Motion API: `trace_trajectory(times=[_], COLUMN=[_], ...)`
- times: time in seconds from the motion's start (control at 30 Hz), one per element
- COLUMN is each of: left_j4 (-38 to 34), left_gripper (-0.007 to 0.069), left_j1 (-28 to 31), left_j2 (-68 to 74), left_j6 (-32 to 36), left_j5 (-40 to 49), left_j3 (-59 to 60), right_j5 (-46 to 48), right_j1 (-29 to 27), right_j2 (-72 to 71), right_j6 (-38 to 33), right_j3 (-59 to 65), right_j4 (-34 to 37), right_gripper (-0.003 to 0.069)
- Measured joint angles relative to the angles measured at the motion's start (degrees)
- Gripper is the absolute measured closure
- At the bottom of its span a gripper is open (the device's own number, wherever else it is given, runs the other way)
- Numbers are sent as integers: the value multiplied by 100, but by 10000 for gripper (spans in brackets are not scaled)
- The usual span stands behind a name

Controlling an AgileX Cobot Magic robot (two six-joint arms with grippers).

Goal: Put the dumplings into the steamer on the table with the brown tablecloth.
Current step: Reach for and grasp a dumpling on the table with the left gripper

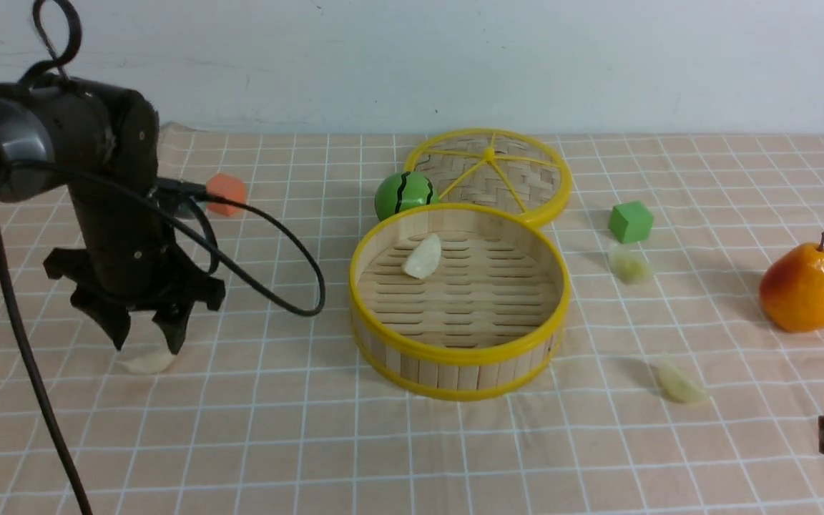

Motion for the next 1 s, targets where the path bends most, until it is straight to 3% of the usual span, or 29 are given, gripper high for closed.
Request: trace_trajectory(times=[0.33,0.57,0.73,0.87,1.0], left_j4=[150,-53,-279,-284,-208], left_gripper=[533,638,632,561,358], left_j1=[11,6,-6,0,0], left_j2=[345,154,-144,-157,-41], left_j6=[-36,-42,-37,-43,-352], left_j5=[62,10,-85,-176,-184], left_j3=[-19,-26,-20,-20,-20], right_j5=[-5,-5,-5,-5,-5], right_j1=[0,0,0,0,0], right_j2=[0,0,0,0,0], right_j6=[0,0,0,0,0], right_j3=[0,0,0,0,0], right_j4=[21,31,26,26,31], right_gripper=[580,578,574,571,568])
